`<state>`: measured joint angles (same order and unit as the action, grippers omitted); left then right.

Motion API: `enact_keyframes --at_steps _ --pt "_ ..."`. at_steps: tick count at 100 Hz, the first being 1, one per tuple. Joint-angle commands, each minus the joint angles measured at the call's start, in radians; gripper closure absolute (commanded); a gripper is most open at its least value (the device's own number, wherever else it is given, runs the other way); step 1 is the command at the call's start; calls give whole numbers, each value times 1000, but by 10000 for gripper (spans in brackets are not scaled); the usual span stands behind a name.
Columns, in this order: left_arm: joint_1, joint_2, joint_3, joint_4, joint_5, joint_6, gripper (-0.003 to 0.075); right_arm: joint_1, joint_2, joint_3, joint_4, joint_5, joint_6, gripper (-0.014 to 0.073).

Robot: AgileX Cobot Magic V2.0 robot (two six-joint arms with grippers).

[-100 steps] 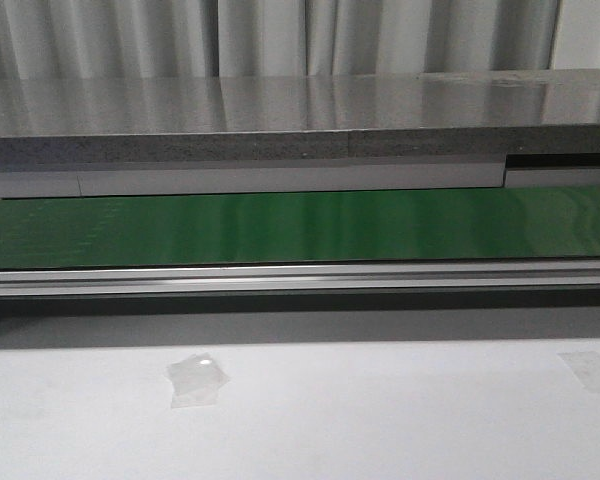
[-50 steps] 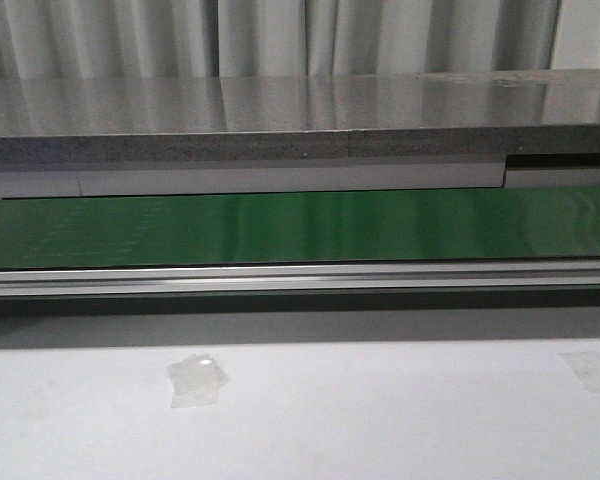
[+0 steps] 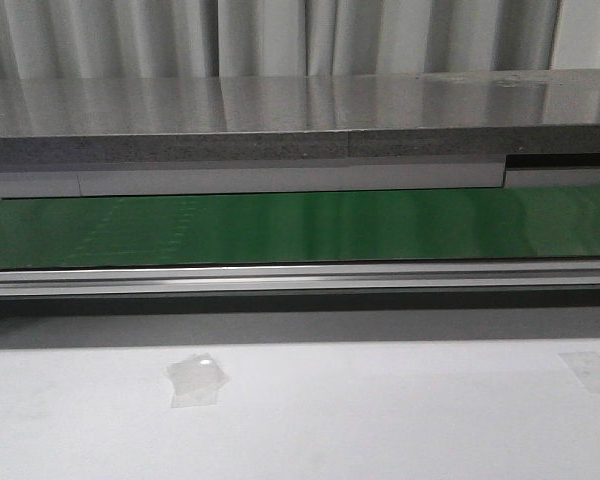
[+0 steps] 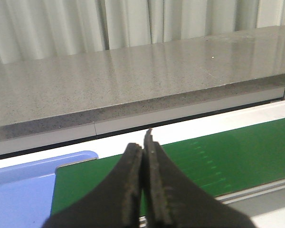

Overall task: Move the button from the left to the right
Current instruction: 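Open the right gripper and lift it away from the button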

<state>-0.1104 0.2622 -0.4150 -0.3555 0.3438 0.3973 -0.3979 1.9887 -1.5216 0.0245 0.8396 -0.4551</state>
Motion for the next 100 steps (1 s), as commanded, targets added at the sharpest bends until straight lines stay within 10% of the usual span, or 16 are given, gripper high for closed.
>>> enact_keyframes --at_steps 1,39,100 --pt "-7 11 -25 -11 -74 -2 740 -5 -56 -33 7 -17 -8 146" --pt "-7 11 -25 -11 -74 -2 740 -5 -123 -34 22 -49 40 146" --pt "-7 11 -25 -11 -74 -2 740 60 -405 -31 433 -75 -90 146"
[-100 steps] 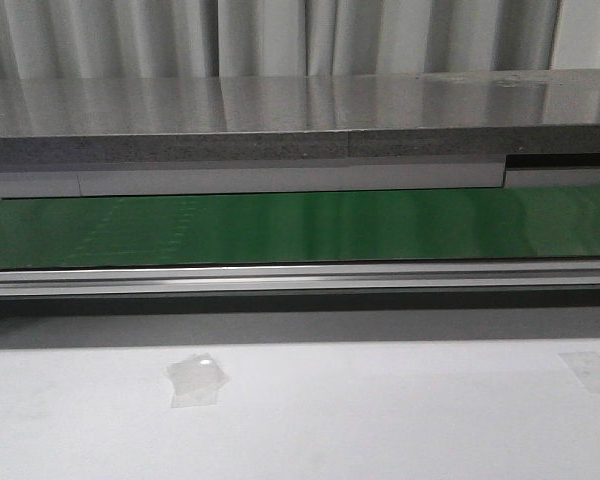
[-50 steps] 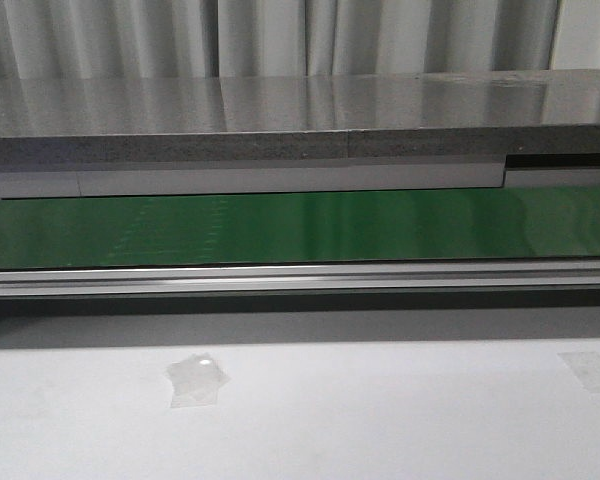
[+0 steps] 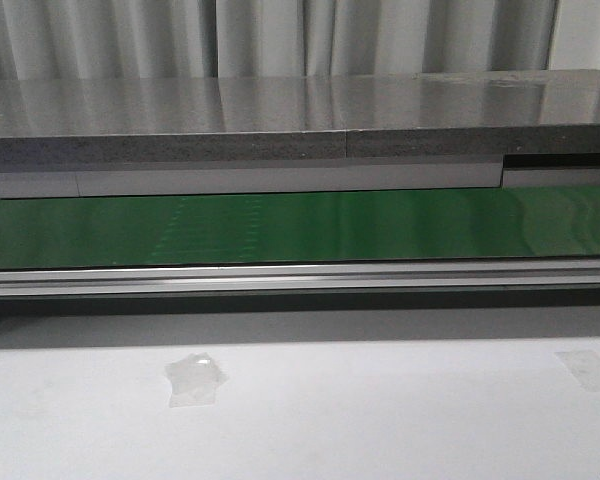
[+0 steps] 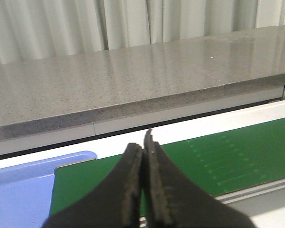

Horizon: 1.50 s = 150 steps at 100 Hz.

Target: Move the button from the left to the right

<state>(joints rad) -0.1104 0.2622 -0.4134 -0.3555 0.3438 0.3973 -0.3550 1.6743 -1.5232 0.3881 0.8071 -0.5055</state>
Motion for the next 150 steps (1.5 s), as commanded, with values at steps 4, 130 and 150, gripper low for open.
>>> enact_keyframes --at_steps 4,130,150 --pt "-7 11 -27 -11 -74 -2 740 27 -108 -29 77 -39 -47 146" --pt "-7 11 -27 -11 -74 -2 740 131 -1233 889 142 -190 -48 146" --pt "-7 11 -27 -11 -74 -2 740 131 -1292 915 141 -144 -48 149"
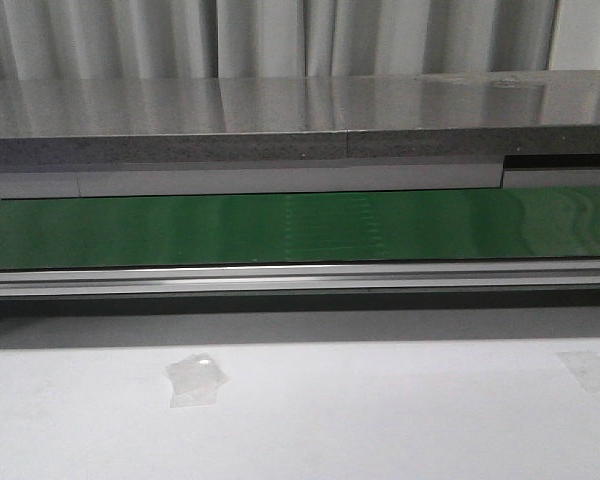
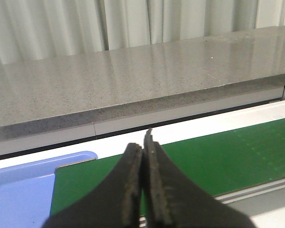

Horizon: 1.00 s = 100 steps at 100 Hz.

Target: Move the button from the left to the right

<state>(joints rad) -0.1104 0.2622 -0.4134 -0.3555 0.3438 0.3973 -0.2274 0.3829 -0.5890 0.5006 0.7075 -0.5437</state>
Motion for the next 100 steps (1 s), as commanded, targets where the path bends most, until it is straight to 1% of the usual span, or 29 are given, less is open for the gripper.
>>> enact_keyframes --at_steps 1,7,14,19,21,26,34,38,100 --pt "-7 11 -27 -11 -74 -2 740 4 -1 -19 29 -44 -9 151" --pt "-7 11 -27 -11 -74 -2 740 4 -1 -19 29 -40 -9 182" --pt "-7 11 -27 -11 -74 -2 740 4 -1 -19 29 -40 -9 274" --pt "-7 11 -27 -11 -74 -2 740 4 -1 -19 29 -40 -9 381" --pt "-7 11 -27 -11 -74 -2 740 4 -1 -19 29 -40 -9 410" --pt "-7 11 -27 -11 -74 -2 740 4 -1 -19 29 -40 -9 524" --pt "-7 11 -27 -11 -74 -2 740 4 -1 -19 29 -41 -9 670" --pt "-7 11 -27 -11 -74 -2 740 4 -1 -19 29 -46 -9 657" --pt "-7 11 -27 -11 -74 -2 740 4 -1 -19 29 -47 -9 662"
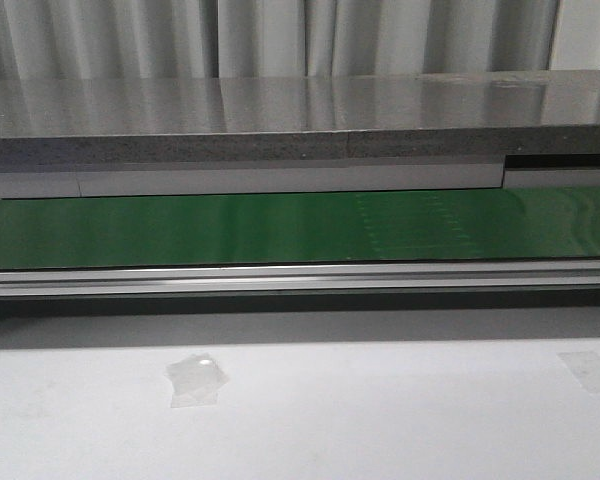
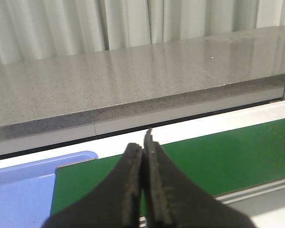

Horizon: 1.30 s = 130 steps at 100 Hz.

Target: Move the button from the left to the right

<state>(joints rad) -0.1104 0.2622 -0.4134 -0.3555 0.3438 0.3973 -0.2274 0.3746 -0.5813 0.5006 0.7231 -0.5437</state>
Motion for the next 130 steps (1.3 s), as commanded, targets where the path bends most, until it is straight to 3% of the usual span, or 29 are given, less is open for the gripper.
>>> enact_keyframes --at_steps 1,76,95,117,130 --pt "-7 11 -27 -11 -74 -2 740 4 7 -27 29 -63 -9 662" --pt "-7 11 -27 -11 -74 -2 740 29 2 -26 -13 -86 13 662" --pt "-7 11 -27 -11 -74 -2 740 148 -34 -11 -216 -119 191 662" --pt "-7 11 -27 -11 -74 -2 740 322 -64 82 -501 -293 486 662" --pt "-7 11 -27 -11 -74 -2 740 332 -100 163 -532 -387 544 662"
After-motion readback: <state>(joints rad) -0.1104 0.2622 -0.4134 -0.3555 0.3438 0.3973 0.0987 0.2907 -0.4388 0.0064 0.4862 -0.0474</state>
